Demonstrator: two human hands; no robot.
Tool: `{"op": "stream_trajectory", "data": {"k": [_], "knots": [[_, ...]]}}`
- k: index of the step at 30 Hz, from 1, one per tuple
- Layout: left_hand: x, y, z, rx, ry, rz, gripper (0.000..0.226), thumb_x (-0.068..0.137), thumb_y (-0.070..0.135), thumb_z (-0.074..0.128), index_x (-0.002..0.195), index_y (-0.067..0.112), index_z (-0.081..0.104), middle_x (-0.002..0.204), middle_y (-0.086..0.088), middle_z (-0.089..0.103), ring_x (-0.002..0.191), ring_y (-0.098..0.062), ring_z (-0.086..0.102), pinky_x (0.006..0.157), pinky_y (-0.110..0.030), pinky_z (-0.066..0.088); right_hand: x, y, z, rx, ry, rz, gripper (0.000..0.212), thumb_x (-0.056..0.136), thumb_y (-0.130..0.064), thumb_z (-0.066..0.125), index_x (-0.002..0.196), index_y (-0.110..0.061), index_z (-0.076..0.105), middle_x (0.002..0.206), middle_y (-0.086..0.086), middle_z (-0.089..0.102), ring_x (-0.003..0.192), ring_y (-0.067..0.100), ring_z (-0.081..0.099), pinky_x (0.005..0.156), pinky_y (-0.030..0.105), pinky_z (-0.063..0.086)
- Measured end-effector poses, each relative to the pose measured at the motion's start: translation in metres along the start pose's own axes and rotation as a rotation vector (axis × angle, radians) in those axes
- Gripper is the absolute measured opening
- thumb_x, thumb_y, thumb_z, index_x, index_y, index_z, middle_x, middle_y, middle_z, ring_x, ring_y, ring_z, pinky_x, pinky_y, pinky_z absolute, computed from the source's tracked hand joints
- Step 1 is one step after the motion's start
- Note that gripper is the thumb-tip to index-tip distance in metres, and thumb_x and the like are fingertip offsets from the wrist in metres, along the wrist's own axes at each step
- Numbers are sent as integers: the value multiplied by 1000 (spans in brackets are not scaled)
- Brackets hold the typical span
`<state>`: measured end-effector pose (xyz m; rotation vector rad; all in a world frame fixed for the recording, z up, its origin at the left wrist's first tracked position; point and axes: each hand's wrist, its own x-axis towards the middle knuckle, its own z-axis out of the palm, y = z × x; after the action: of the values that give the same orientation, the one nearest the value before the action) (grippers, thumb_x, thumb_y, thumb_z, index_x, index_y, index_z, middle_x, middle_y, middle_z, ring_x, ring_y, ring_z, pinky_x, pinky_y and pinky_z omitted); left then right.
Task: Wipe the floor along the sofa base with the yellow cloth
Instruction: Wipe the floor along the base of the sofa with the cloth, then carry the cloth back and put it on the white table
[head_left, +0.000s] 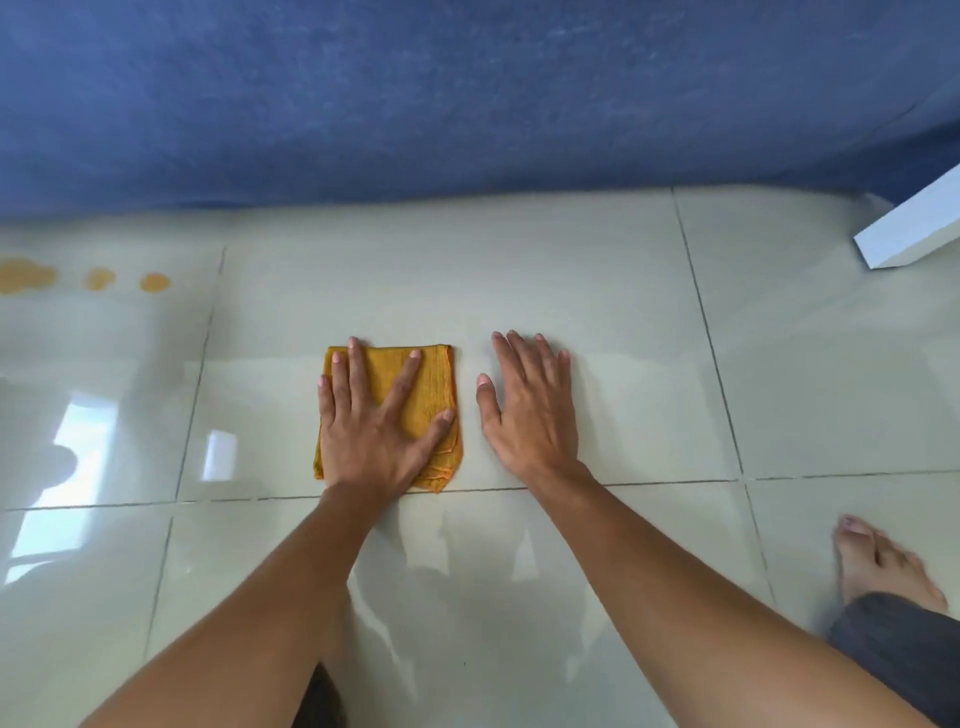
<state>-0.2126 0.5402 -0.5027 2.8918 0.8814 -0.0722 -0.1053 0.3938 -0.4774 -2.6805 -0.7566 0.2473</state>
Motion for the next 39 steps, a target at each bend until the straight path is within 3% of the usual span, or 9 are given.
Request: {"op": "stream_trajectory", "data": {"k": [4, 8, 12, 14, 16, 22, 29, 35, 39], "knots": [[2, -26, -6, -28, -34, -6, 81, 82, 84, 19, 154, 49, 4, 166, -16, -4, 154, -35, -4, 124, -52, 6, 11, -32, 13, -52, -48, -107, 57, 99, -42, 27, 149, -19, 42, 154, 5, 46, 147, 31, 31, 122, 52, 18], [9, -29, -16, -217, -178, -27, 74, 87, 77, 12, 154, 48, -3, 166, -8, -14, 154, -27, -13, 124, -46, -7, 20, -51, 22, -89, -53, -147, 48, 101, -40, 35, 142, -19, 50, 146, 4, 52, 141, 33, 36, 119, 53, 23], [20, -49, -38, -288, -63, -33, 61, 102, 42, 38, 156, 18, 24, 162, -10, 27, 150, -29, 23, 121, -44, 24, 25, -54, 19, -115, -70, -166, 46, 102, -38, 41, 145, -21, 46, 147, 3, 50, 142, 32, 34, 119, 50, 22], [31, -58, -48, -215, -44, -9, 56, 101, 27, 46, 153, 12, 31, 150, -13, 45, 139, -33, 38, 112, -45, 36, 27, -56, 17, -125, -80, -198, 45, 101, -37, 45, 143, -21, 48, 146, 4, 51, 140, 31, 35, 118, 48, 24], [43, -66, -54, -107, -73, 35, 54, 100, 18, 49, 152, 12, 35, 143, -14, 51, 132, -33, 43, 108, -43, 40, 31, -58, 15, -129, -74, -210, 40, 100, -36, 51, 136, -19, 55, 141, 4, 55, 134, 29, 40, 114, 45, 29], [67, -81, -62, 41, -134, 58, 34, 98, 21, 56, 131, 14, 61, 128, -11, 54, 122, -29, 48, 103, -39, 45, 40, -70, 13, -91, -52, -239, 26, 99, -27, 55, 121, -17, 62, 120, 4, 63, 115, 26, 49, 100, 40, 41], [55, -83, -91, 32, -186, 28, 22, 98, 15, 52, 118, 8, 59, 114, -13, 66, 105, -32, 61, 83, -38, 50, 38, -83, -16, 17, -135, -130, 13, 96, -12, 58, 109, -14, 60, 102, 7, 72, 105, 26, 55, 84, 39, 50], [39, -75, -149, 11, -176, 3, 19, 98, 15, 52, 116, 11, 59, 112, -11, 67, 100, -32, 63, 75, -36, 48, 19, -94, -61, 117, -114, -109, 8, 98, -12, 53, 100, -19, 57, 102, 3, 69, 105, 24, 52, 79, 33, 42], [30, -64, -198, -10, -116, 6, 25, 91, 3, 50, 111, 13, 62, 111, -10, 67, 99, -30, 63, 70, -33, 44, 10, -103, -101, 179, -66, -66, 16, 97, -16, 54, 88, -29, 51, 100, -2, 65, 101, 22, 52, 73, 28, 36]]}}
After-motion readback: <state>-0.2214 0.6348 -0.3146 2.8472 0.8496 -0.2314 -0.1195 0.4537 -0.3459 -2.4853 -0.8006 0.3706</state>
